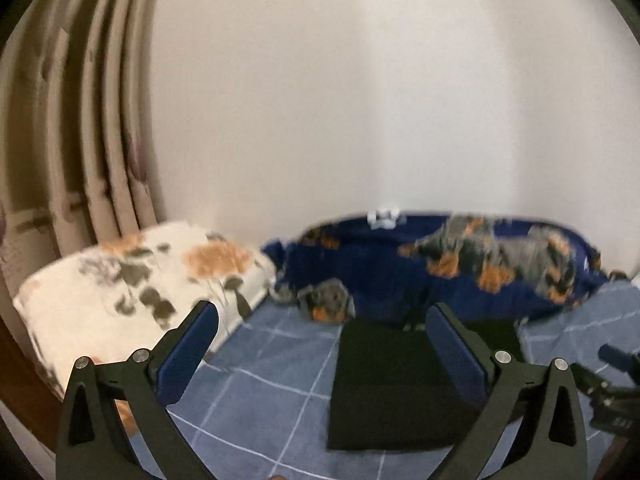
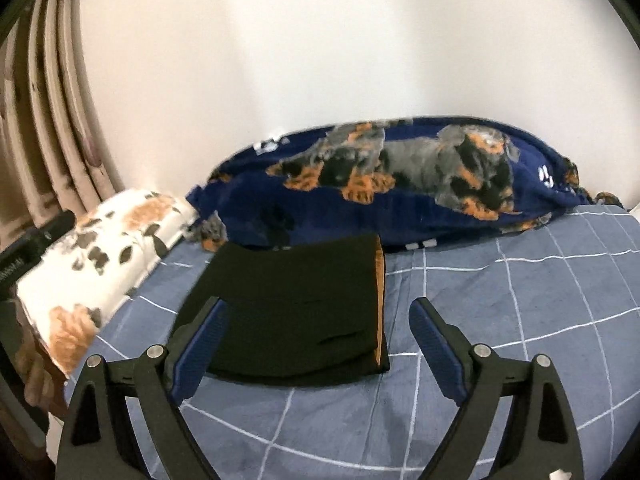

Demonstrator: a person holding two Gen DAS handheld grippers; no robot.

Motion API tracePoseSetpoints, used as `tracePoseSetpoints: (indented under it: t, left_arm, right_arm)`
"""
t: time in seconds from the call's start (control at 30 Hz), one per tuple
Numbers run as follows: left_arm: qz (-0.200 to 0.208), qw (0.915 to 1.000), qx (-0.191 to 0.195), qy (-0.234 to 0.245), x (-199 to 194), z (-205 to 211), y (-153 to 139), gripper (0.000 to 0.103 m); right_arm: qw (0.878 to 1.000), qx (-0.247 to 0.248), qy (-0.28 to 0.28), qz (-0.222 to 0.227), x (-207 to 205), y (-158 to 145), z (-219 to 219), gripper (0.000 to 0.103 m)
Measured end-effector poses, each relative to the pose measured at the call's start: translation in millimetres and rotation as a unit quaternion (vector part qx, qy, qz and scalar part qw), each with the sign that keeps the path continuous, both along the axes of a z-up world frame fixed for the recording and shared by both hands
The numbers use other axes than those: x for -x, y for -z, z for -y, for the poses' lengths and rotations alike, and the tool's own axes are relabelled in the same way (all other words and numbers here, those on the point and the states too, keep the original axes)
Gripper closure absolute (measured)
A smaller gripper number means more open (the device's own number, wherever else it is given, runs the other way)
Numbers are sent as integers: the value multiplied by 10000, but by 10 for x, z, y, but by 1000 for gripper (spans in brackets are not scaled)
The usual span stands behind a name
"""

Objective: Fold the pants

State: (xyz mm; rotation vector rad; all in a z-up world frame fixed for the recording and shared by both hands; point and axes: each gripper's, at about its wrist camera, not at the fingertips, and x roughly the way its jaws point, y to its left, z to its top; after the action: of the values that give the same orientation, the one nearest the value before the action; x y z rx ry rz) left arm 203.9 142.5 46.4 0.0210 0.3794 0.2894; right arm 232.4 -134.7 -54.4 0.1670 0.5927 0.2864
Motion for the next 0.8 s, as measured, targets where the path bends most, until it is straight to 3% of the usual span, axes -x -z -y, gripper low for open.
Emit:
tracePoseSetpoints:
  t: [0.13, 0.27, 0.4, 0.53, 0.8]
  left_arm:
    - [257, 9995, 115, 147, 237, 104, -306, 0]
    - [197, 9995, 4, 255, 356, 233, -449, 0]
    - [237, 9982, -24, 552, 471, 310, -498, 0]
    - [328, 9962, 207, 784, 592, 326, -538, 0]
    - [243, 9969, 24, 750, 726, 455, -502, 0]
  right_arm:
    - [9998, -28, -60, 208, 179, -225, 38, 12]
    - [9988, 24, -119, 478, 374, -443, 60, 10]
    - [9981, 36, -156, 600, 497, -539, 81, 10]
    - [9975, 155, -171, 664, 592, -562, 85, 9]
    - [9982, 123, -155, 573, 716, -537, 129, 9]
